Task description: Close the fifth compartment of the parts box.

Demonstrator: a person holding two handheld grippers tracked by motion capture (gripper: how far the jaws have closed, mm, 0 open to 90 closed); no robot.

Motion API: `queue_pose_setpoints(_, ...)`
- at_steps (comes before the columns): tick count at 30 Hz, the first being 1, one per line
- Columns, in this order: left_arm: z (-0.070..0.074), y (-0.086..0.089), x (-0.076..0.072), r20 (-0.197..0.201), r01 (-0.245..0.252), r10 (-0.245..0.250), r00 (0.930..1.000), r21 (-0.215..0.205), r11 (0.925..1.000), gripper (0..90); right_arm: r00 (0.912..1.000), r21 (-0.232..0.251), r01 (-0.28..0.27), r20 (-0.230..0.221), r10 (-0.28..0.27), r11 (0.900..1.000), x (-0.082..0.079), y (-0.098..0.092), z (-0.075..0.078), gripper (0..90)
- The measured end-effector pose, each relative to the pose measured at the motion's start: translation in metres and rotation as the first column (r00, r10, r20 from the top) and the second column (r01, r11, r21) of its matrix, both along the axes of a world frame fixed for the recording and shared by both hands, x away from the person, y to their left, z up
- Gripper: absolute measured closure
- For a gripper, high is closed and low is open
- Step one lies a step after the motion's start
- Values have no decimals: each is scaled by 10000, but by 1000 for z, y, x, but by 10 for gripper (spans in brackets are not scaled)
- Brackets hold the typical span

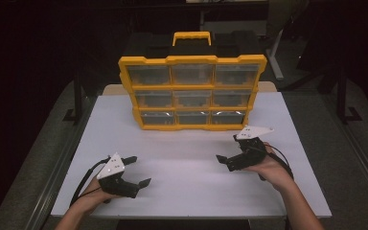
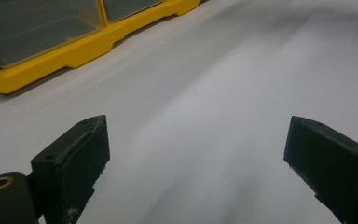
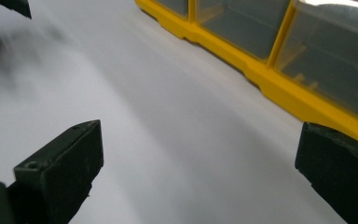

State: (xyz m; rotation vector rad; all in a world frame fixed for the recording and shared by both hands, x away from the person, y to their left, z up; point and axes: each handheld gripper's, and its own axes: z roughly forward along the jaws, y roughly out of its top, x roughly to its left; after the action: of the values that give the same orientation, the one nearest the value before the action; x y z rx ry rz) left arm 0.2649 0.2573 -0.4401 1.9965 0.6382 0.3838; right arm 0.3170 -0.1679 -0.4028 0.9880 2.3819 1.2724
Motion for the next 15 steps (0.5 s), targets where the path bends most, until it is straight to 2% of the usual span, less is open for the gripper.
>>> queue_pose_setpoints(6, 0, 0, 0, 51, 59, -59, 10000, 79, 10000, 70, 9999, -89, 121, -101, -121, 9999, -12, -9, -12, 4)
queue_pose_setpoints(15, 0, 0, 0, 76, 100, -101, 9999, 134, 9999, 70, 9994, 66, 286, -210, -285, 9996, -26, -20, -23, 5)
